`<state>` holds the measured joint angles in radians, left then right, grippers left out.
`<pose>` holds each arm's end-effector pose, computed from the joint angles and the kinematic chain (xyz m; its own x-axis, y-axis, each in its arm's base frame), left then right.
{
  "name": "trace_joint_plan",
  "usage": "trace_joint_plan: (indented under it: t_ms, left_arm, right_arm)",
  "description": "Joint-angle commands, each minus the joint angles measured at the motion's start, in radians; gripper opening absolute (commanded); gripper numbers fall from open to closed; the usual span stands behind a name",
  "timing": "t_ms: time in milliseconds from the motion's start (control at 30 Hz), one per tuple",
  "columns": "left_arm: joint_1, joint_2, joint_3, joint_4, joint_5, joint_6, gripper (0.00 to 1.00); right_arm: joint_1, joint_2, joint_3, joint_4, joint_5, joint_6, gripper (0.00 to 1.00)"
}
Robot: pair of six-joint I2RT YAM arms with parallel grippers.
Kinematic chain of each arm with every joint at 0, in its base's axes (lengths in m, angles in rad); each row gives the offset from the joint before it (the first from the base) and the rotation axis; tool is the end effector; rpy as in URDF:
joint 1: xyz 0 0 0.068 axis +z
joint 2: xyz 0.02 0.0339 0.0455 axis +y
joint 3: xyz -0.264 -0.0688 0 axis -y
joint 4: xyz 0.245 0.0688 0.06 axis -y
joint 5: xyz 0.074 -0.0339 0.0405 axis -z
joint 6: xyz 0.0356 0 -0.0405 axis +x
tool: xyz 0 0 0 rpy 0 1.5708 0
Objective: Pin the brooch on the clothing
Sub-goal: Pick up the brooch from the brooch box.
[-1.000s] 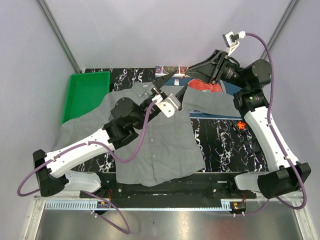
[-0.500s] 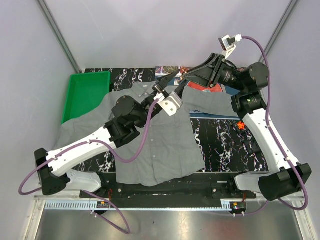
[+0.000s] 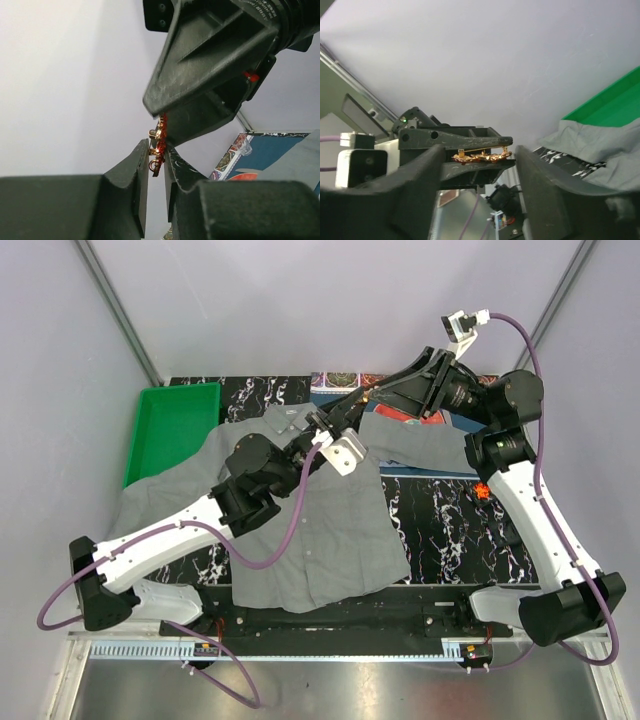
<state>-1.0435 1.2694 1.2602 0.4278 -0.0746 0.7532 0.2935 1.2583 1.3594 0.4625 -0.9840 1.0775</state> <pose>0.1468 -0.2469 0.4679 0.7152 0.1272 -0.6872 0.4638 0.6493 0.6028 0.2362 0.1024 0.4992 -0.4924 0.3606 -0.7921 -0.8453 0.0184 0.5339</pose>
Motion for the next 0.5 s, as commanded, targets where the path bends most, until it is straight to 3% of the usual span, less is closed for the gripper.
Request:
trace_joint_plan:
  t_ms: [0, 100, 267, 300, 400, 467]
  left_arm:
    - [-0.003, -0.034, -0.001, 0.078, 0.001, 0.044, 0.13]
    - [-0.003, -0.057, -0.034, 0.074, 0.009, 0.101, 0.06]
    - [-0.003, -0.14, -0.183, 0.114, 0.013, 0.317, 0.0]
    - [-0.003, -0.154, -0.212, 0.129, 0.013, 0.416, 0.0]
    - [-0.003, -0.202, -0.306, 0.152, 0.009, 0.588, 0.0]
    - [-0.001, -0.234, -0.363, 0.147, 0.01, 0.665, 0.0]
  right_arm:
    - [0.009, -0.019, -0.009, 0.067, -0.011, 0.042, 0.78]
    - [0.009, -0.017, 0.009, 0.041, -0.034, 0.053, 0.93]
    - [-0.005, -0.034, 0.05, -0.194, -0.071, -0.028, 0.95]
    - [-0.011, -0.036, 0.062, -0.227, -0.091, -0.037, 0.93]
    - [-0.024, -0.04, 0.066, -0.333, -0.119, -0.074, 0.74]
    - [-0.025, -0.043, 0.06, -0.36, -0.131, -0.088, 0.66]
